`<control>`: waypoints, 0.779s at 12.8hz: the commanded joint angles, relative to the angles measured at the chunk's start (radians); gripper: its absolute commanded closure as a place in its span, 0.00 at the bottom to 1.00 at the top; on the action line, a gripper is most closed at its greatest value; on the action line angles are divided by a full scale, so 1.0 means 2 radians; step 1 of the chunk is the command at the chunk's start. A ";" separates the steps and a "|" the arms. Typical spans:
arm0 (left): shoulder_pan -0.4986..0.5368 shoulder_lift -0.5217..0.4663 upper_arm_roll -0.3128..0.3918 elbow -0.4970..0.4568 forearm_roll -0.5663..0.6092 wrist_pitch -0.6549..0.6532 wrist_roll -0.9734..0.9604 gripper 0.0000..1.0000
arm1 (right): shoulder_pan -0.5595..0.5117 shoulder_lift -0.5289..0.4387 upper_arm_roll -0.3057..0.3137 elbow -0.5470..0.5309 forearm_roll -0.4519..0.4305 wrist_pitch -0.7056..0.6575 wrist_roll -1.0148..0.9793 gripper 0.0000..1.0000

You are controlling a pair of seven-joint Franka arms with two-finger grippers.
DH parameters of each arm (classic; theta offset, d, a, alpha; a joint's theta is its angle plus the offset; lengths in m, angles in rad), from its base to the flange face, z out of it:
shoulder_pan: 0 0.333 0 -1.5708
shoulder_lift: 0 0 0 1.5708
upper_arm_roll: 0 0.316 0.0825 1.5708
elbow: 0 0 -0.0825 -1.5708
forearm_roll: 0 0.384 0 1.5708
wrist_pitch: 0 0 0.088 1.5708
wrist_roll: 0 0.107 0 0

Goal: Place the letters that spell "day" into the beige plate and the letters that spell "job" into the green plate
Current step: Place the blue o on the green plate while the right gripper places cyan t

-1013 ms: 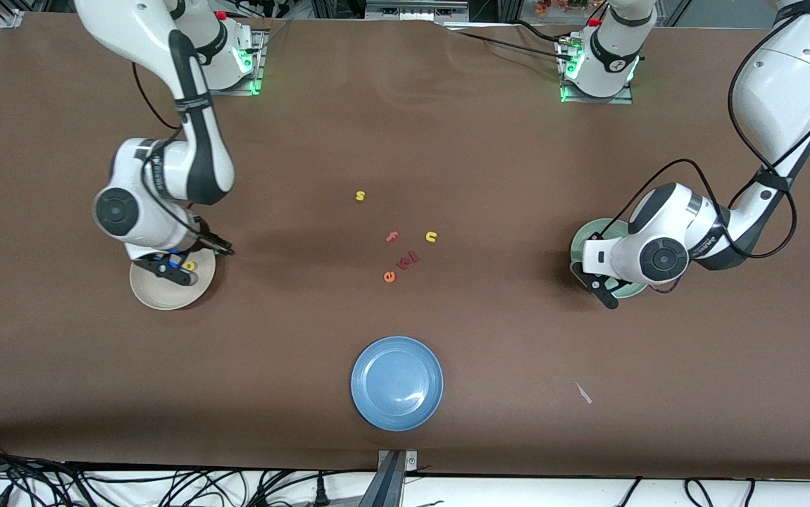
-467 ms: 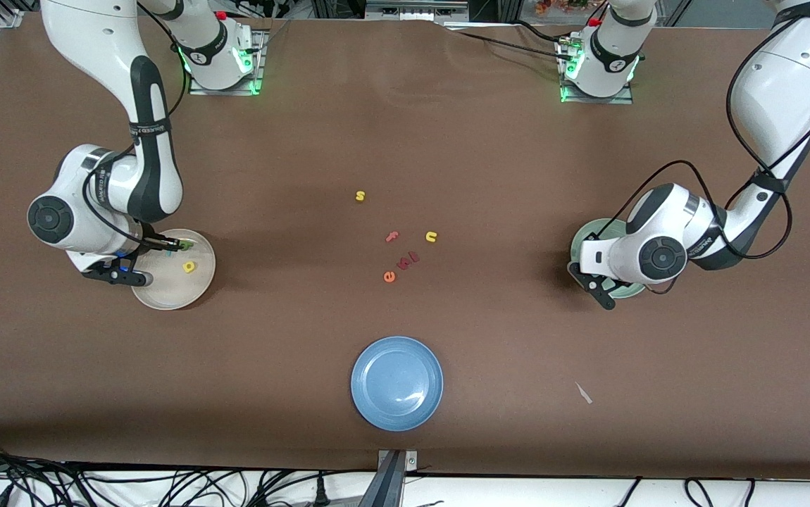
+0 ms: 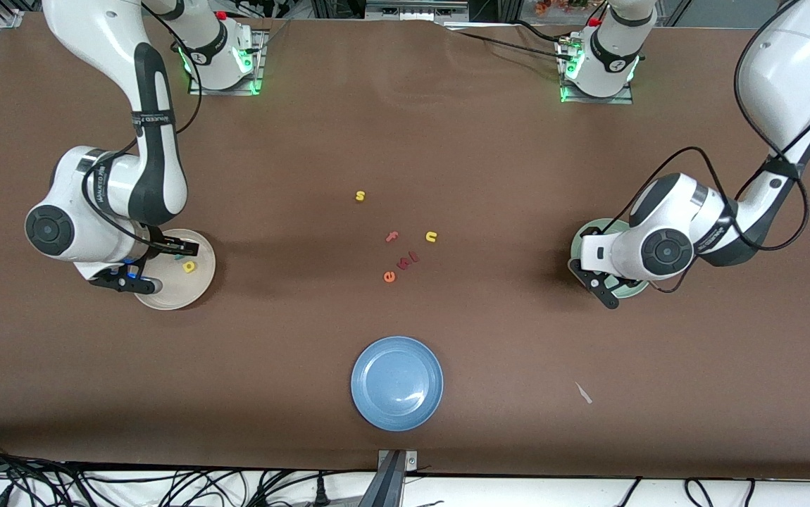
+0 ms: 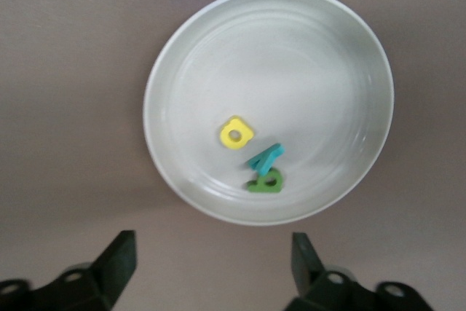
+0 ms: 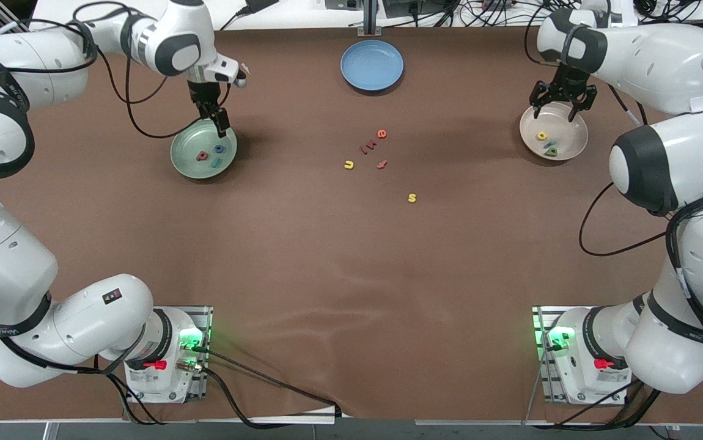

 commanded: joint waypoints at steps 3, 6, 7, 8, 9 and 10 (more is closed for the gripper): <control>0.000 -0.064 -0.010 0.074 -0.099 -0.106 -0.002 0.00 | 0.025 0.001 0.002 0.039 -0.001 -0.052 0.075 0.00; -0.008 -0.071 -0.030 0.148 -0.123 -0.167 -0.034 0.00 | 0.033 0.000 0.001 0.060 0.000 -0.085 0.096 0.00; -0.009 -0.071 -0.039 0.171 -0.124 -0.192 -0.049 0.00 | 0.033 -0.001 0.001 0.074 -0.001 -0.109 0.099 0.00; -0.012 -0.071 -0.046 0.186 -0.124 -0.206 -0.059 0.00 | 0.033 0.000 0.001 0.091 0.000 -0.132 0.100 0.00; -0.013 -0.071 -0.048 0.198 -0.125 -0.210 -0.062 0.00 | 0.033 -0.001 0.001 0.104 0.000 -0.149 0.101 0.00; -0.013 -0.072 -0.046 0.209 -0.125 -0.210 -0.059 0.00 | 0.036 -0.002 0.000 0.116 -0.001 -0.166 0.100 0.00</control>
